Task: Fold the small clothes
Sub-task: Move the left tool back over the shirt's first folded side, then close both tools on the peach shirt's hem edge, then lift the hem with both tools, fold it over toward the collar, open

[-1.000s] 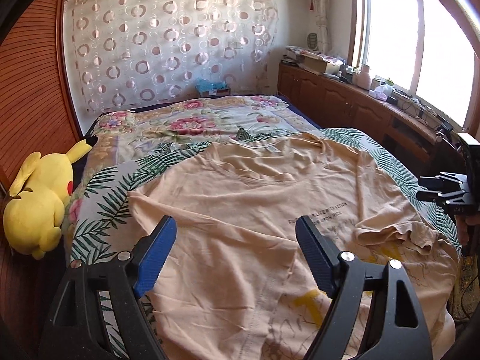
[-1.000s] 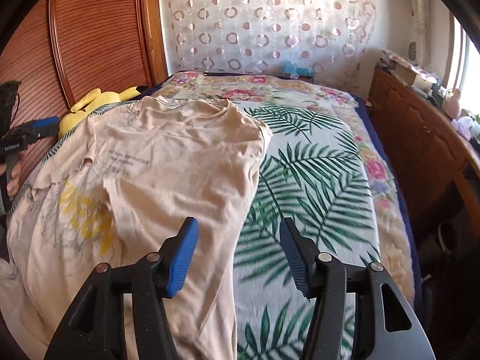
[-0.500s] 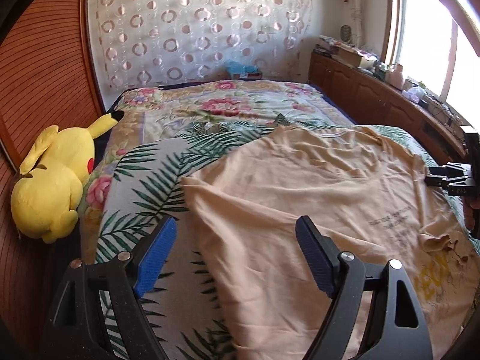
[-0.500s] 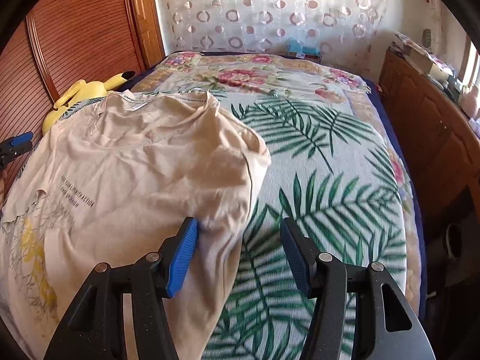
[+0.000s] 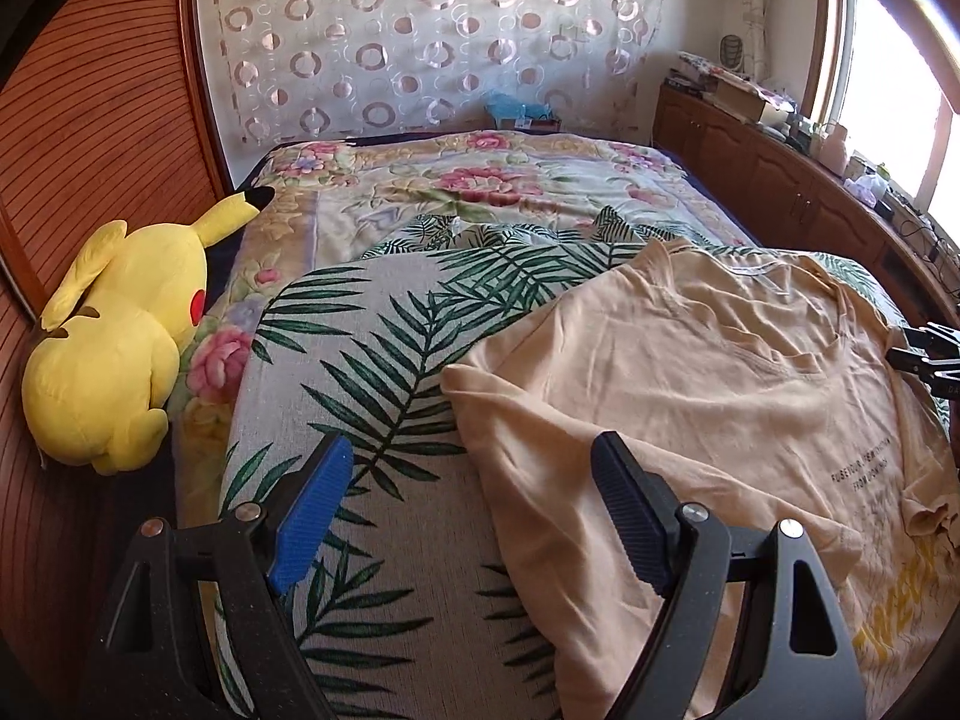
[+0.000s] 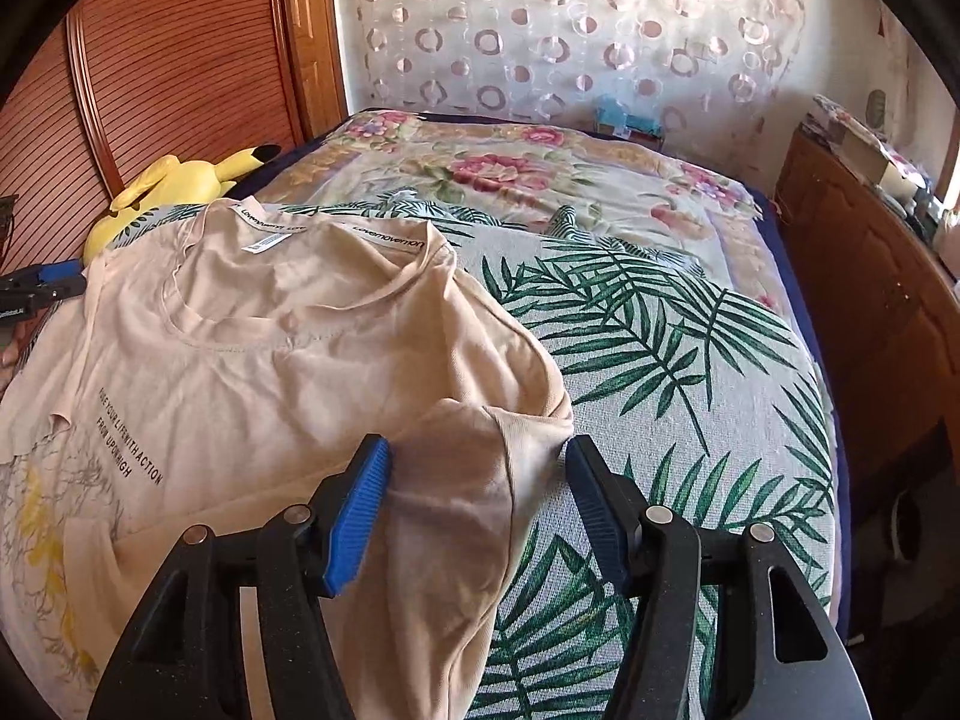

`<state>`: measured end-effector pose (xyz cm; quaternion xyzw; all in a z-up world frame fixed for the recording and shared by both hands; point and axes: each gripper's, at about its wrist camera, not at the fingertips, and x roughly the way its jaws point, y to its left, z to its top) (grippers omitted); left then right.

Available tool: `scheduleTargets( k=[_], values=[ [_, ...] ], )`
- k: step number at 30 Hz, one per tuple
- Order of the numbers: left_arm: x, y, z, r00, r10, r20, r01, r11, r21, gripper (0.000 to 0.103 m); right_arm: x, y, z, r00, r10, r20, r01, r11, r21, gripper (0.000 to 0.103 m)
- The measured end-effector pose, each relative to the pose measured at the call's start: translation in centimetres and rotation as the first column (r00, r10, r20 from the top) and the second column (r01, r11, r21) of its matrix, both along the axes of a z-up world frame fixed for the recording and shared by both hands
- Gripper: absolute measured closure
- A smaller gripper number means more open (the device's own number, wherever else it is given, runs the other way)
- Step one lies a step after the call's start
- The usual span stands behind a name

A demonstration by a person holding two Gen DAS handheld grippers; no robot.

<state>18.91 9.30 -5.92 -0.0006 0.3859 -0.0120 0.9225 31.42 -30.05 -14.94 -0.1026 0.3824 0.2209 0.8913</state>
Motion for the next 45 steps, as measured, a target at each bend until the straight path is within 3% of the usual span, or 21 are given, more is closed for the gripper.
scheduleTargets(
  k=[9, 14, 16, 21, 22, 24, 25, 27, 30, 35, 45],
  values=[
    [1.4, -0.5, -0.5, 0.999, -0.018, -0.036, 0.018, 1.0, 0.011, 0.021, 0.0, -0.2, 0.2, 1.0, 0.001, 0.0, -0.001, 1.0, -0.003, 0.038],
    [1.3, -0.2, -0.4, 0.999, -0.027, -0.037, 0.026, 0.999, -0.028, 0.021, 0.0, -0.2, 0.2, 1.0, 0.002, 0.0, -0.002, 1.0, -0.003, 0.038],
    [1.4, -0.2, -0.5, 0.998, -0.043, -0.042, 0.041, 0.998, -0.049, 0.026, 0.0, -0.1, 0.1, 1.0, 0.002, 0.0, -0.002, 1.0, -0.003, 0.038],
    [1.2, -0.4, -0.2, 0.998, -0.055, -0.04, 0.053, 0.997, -0.058, 0.065, 0.1, -0.1, 0.2, 1.0, 0.008, 0.0, -0.008, 1.0, -0.004, 0.038],
    [1.2, -0.4, -0.2, 0.997, -0.061, -0.043, 0.058, 0.997, -0.06, 0.068, 0.1, 0.0, 0.3, 1.0, 0.021, 0.001, -0.021, 1.0, -0.004, 0.04],
    [1.4, -0.5, -0.2, 0.996, -0.074, -0.049, 0.071, 0.996, -0.059, 0.079, 0.2, 0.3, 0.4, 0.999, 0.054, 0.002, -0.054, 0.999, 0.001, 0.058],
    [1.4, -0.6, -0.1, 0.995, -0.079, -0.052, 0.076, 0.995, -0.059, 0.082, 0.4, 0.5, 0.5, 0.999, 0.053, 0.002, -0.053, 0.999, -0.005, 0.062],
    [1.5, -0.8, 0.0, 0.995, -0.088, -0.055, 0.085, 0.994, -0.062, 0.095, 0.7, 1.0, 0.6, 0.997, 0.078, -0.012, -0.078, 0.997, -0.004, 0.095],
    [0.9, -1.3, 0.7, 0.996, -0.083, -0.042, 0.08, 0.995, -0.064, 0.098, 0.3, 2.1, 0.9, 0.992, 0.125, -0.012, -0.125, 0.992, -0.013, 0.095],
    [-2.5, -3.0, 3.3, 0.991, -0.124, 0.043, 0.127, 0.989, -0.069, 0.099, -3.0, 2.8, 3.3, 0.986, 0.152, 0.075, -0.155, 0.987, 0.033, 0.096],
    [-11.4, -4.2, 7.3, 0.968, -0.163, 0.189, 0.179, 0.982, -0.068, 0.099, -11.9, -1.0, 5.7, 0.973, 0.119, 0.196, -0.146, 0.981, 0.127, 0.096]
  ],
)
